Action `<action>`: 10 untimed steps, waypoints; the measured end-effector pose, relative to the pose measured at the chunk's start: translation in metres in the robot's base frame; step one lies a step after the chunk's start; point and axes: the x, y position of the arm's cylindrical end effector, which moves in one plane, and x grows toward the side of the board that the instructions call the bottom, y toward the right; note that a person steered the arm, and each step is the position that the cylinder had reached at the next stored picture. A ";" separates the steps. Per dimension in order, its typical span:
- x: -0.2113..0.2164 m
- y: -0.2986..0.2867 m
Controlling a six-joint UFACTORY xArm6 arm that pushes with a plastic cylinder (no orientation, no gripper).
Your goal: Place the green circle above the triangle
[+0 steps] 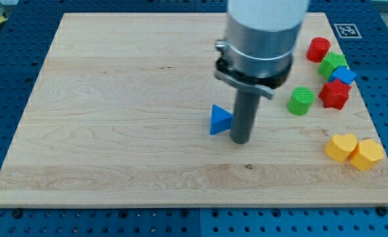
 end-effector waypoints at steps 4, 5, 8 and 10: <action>-0.010 0.142; -0.036 0.142; -0.070 0.097; -0.070 0.049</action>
